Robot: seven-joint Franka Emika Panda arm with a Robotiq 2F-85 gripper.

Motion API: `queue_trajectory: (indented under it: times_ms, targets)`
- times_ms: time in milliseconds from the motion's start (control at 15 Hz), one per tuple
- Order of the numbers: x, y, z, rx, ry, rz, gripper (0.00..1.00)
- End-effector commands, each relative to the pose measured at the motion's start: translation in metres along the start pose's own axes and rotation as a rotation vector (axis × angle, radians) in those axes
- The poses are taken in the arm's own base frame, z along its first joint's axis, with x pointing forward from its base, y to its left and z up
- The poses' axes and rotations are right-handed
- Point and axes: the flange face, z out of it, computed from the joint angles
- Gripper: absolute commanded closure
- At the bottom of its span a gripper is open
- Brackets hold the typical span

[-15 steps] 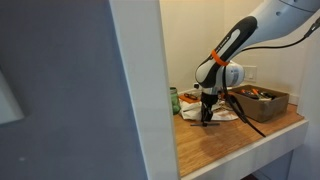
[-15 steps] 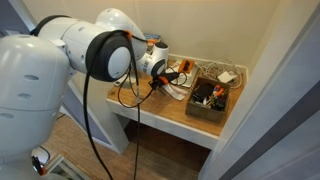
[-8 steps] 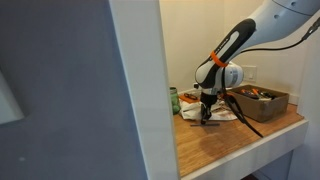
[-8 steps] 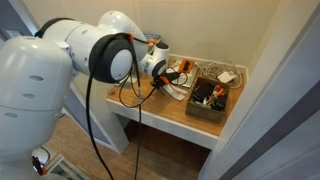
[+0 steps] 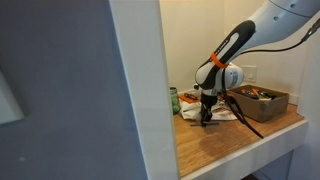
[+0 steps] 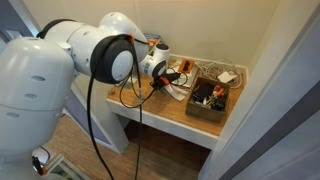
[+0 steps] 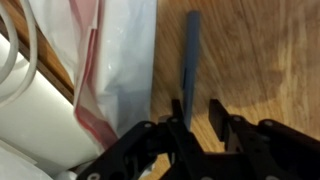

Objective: Put the purple object in the box

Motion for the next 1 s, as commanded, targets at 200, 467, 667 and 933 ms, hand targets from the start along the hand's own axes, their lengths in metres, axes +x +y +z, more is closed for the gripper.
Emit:
queue_trajectory:
  times_ms: [200, 467, 667, 933]
  targets:
    - [-0.003, 0.006, 0.008, -0.001, 0.006, -0.025, 0.79]
    - [-0.002, 0.005, -0.006, 0.010, 0.006, -0.029, 1.00]
    - [-0.005, 0.001, -0.027, 0.039, -0.025, -0.019, 0.98]
    - [-0.018, 0.010, -0.095, -0.030, -0.044, 0.014, 0.98]
